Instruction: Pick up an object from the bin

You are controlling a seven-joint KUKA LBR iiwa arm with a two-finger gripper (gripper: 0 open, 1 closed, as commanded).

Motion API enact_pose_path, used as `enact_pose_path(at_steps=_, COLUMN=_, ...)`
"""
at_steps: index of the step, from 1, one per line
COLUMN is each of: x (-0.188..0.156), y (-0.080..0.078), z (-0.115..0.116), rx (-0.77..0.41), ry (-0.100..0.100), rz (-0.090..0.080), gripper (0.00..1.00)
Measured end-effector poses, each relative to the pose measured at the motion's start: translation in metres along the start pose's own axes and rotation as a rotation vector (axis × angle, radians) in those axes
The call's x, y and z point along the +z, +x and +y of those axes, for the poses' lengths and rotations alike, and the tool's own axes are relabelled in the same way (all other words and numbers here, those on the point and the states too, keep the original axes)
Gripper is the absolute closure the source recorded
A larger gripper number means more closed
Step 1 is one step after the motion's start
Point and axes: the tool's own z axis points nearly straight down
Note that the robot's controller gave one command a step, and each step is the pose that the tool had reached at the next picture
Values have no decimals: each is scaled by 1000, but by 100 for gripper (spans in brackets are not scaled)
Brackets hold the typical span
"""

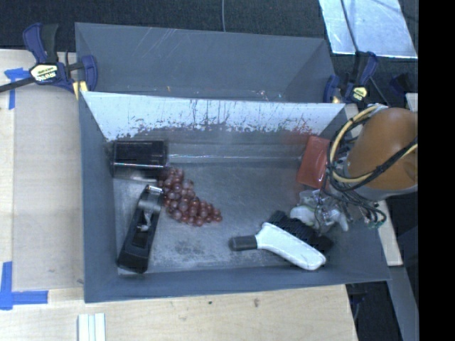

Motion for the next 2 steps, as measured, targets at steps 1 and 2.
enact_pose_path(at_steps=1, x=0, y=0, z=0, rx=-1, ry=0, rz=0, gripper=100)
enact_pose_path(at_steps=2, x=-27, y=-1, z=6, rx=-25, ry=3, rz=-7, gripper=100)
